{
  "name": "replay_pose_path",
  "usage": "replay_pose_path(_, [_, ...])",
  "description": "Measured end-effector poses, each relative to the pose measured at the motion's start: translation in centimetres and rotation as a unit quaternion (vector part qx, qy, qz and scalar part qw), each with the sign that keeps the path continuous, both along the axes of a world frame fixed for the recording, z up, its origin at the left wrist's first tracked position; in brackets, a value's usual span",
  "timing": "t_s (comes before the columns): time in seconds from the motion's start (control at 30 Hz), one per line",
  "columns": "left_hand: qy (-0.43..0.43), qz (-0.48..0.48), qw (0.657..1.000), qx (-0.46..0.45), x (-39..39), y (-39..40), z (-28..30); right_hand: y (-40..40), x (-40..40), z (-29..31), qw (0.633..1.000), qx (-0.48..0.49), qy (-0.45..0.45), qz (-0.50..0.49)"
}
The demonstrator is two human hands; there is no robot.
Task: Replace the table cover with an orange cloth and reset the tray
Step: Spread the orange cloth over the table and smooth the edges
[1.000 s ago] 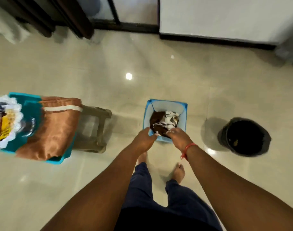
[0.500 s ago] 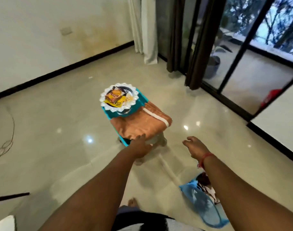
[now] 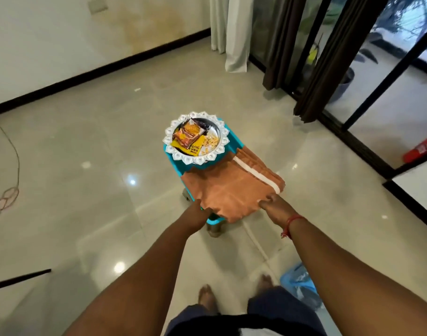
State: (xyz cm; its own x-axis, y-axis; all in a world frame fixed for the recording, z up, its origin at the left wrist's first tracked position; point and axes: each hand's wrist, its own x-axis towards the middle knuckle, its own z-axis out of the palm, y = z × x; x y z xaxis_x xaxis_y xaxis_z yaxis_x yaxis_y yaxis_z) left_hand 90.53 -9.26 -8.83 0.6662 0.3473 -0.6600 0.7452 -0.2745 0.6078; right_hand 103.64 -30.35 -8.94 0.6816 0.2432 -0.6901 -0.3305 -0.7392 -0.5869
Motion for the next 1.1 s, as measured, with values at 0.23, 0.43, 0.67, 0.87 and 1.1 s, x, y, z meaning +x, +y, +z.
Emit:
replay_pose_path(0.23, [0.057,0.112,0.990,-0.064,3.3,-1.7,-5.1,-0.1,7.3,-4.8,0.999,-0.046,0.025,0.012])
replay_pose_path(0.43, [0.120,0.239,0.953,-0.140,7.2,-3.6,-8.9,-0.9,15.1,-8.9,0.996,-0.086,0.026,-0.031])
replay_pose_path(0.67, [0.149,0.321,0.923,-0.154,10.2,-5.1,-11.6,-0.8,18.3,-12.1,0.985,-0.070,0.156,-0.005])
replay_pose_path(0.87, [0.094,0.434,0.889,-0.117,10.8,-5.1,-12.1,1.0,17.8,-12.6,0.987,-0.021,0.155,-0.026])
replay_pose_path(1.1, [0.056,0.379,0.920,-0.081,12.8,-4.4,-9.4,4.8,15.8,-9.1,0.997,-0.011,0.071,0.031])
